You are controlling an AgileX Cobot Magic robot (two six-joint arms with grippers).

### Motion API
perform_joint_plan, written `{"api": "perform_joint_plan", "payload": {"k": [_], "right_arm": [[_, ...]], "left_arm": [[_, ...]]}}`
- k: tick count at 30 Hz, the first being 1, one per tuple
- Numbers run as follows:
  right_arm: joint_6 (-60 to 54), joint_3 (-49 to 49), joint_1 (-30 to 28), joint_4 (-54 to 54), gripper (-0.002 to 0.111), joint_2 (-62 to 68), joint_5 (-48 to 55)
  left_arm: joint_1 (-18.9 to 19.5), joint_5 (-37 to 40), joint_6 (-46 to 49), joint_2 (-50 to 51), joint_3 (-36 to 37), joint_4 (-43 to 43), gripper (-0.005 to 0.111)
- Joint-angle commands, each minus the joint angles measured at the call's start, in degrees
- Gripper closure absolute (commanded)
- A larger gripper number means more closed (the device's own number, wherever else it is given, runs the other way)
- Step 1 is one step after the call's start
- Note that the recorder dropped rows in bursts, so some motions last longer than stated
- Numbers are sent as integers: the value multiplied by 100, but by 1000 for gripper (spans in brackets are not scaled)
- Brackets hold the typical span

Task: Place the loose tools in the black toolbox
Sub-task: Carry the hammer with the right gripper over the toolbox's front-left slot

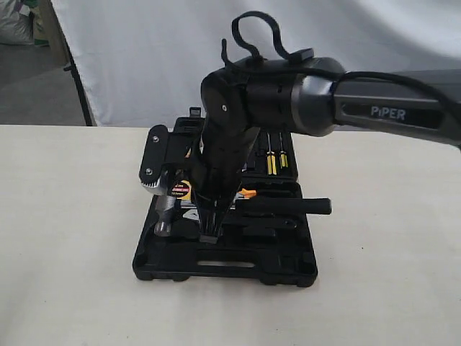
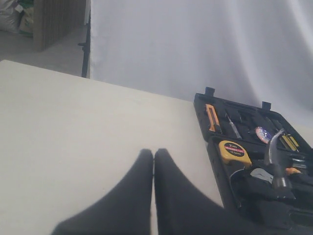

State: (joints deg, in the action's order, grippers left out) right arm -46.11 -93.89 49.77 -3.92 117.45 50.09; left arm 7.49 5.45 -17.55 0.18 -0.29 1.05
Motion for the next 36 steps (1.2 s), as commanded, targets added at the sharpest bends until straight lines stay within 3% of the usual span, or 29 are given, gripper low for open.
{"api": "perform_joint_plan", "payload": {"k": [1,5,11,20,36], "right_arm": [[-363,-3,-57,45,109,250,-623],[-373,-3,-45,109,109,426,-805],[-386,-3,-37,165,109,547,-292],[-588,-3,-37,1021,109,547,-418],[-532,-3,-37,941,108,559,-673]], "left_arm": [[145,-41,-27,-18,-15,25,106],[145,-41,-27,-18,-15,25,106],[145,-41,-27,-18,-15,25,106],[145,-41,-27,-18,-15,25,106],[145,-41,-27,-18,-15,25,106]]}}
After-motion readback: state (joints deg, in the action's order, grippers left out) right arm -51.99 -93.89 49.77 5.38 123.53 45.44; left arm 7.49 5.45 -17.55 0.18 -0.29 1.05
